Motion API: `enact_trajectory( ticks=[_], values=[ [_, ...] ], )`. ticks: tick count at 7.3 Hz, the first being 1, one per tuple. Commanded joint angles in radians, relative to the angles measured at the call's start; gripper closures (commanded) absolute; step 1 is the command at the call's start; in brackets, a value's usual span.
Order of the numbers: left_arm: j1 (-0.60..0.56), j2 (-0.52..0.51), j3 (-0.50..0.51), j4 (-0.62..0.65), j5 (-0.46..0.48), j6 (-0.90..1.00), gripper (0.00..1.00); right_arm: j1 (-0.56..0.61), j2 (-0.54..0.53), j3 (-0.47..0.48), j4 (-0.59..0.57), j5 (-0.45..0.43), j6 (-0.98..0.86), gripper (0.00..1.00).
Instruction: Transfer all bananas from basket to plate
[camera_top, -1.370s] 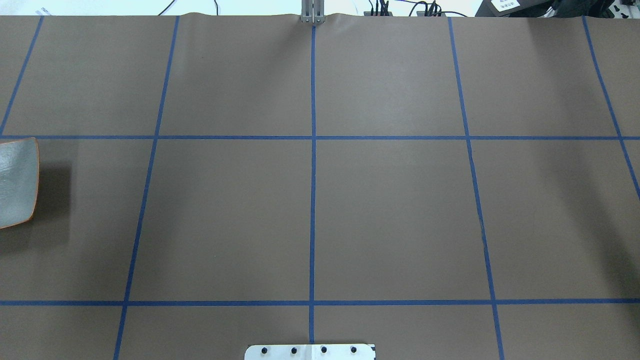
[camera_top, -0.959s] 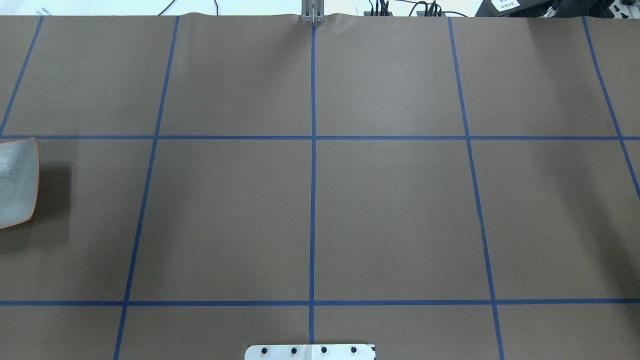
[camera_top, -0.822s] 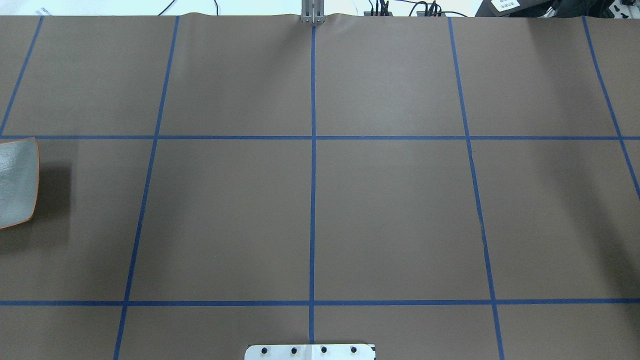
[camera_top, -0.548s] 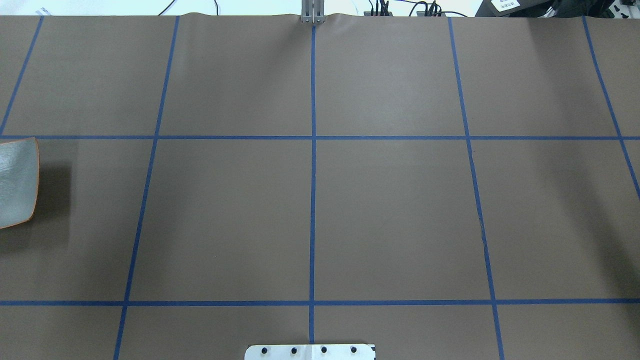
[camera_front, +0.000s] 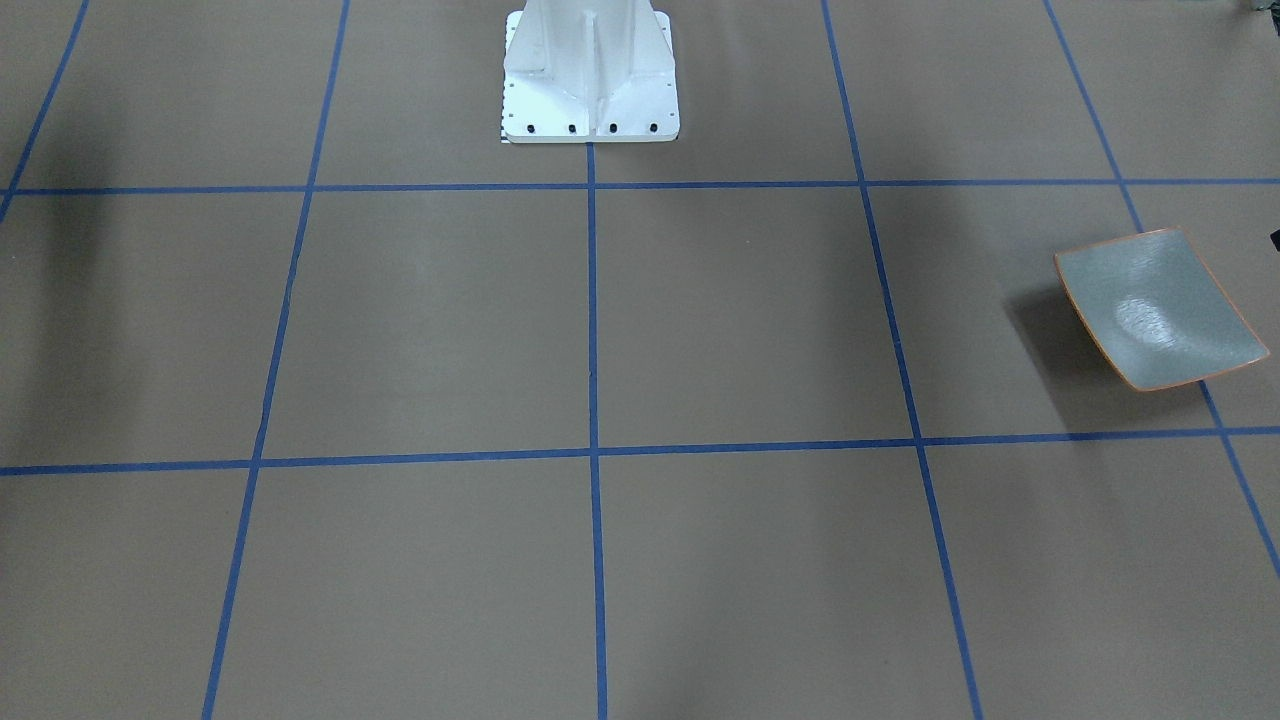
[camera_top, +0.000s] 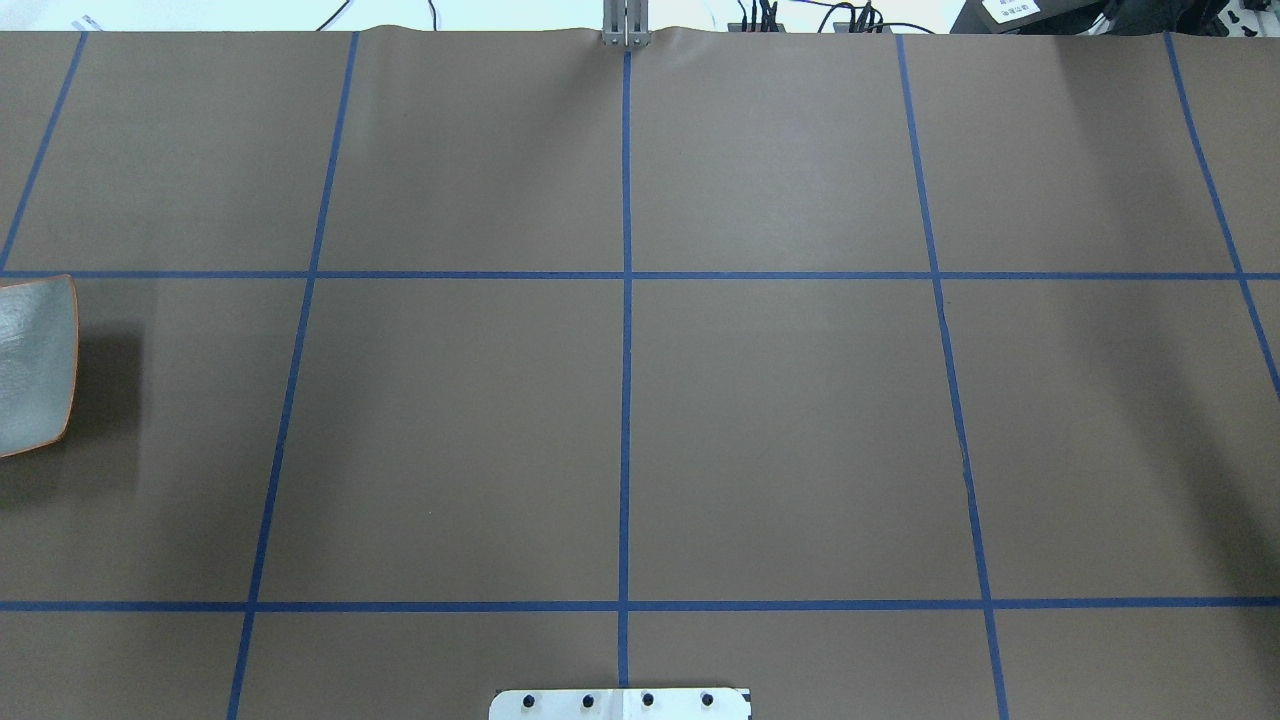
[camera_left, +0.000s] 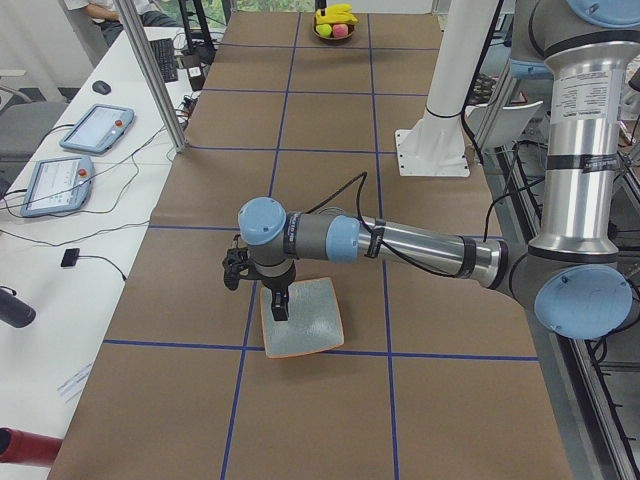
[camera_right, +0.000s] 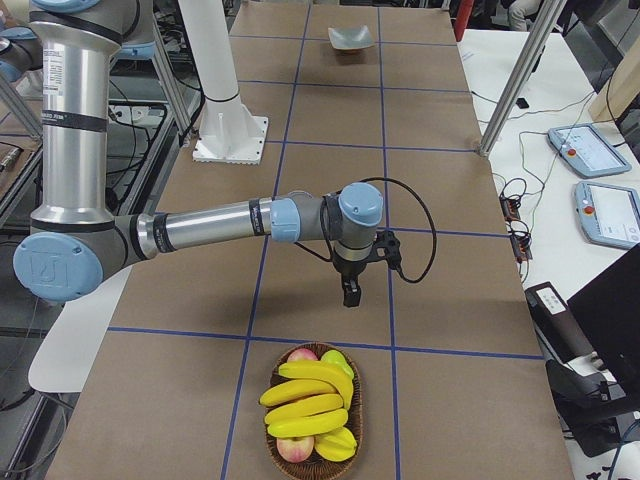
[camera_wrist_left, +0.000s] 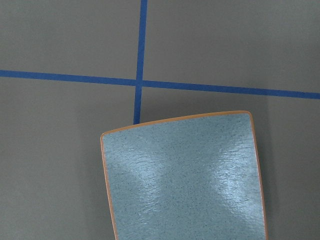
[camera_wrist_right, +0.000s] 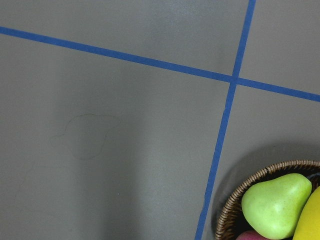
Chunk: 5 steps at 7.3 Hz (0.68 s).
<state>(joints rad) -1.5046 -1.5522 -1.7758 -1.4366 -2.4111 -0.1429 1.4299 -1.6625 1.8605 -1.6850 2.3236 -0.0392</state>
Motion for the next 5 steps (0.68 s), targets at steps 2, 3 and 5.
enact_trajectory(
  ticks=[2, 3, 5],
  values=[
    [0.003, -0.002, -0.011, -0.004, -0.003, 0.005, 0.01, -0.003, 0.0, -0.004, 0.001, 0.005, 0.123, 0.0],
    [0.009, 0.0, -0.008, -0.019, -0.002, 0.003, 0.01, -0.003, 0.001, -0.003, 0.001, 0.007, 0.125, 0.0],
    [0.014, 0.0, -0.008, -0.021, -0.002, 0.0, 0.01, -0.003, 0.012, -0.01, 0.001, 0.01, 0.124, 0.0]
  ],
)
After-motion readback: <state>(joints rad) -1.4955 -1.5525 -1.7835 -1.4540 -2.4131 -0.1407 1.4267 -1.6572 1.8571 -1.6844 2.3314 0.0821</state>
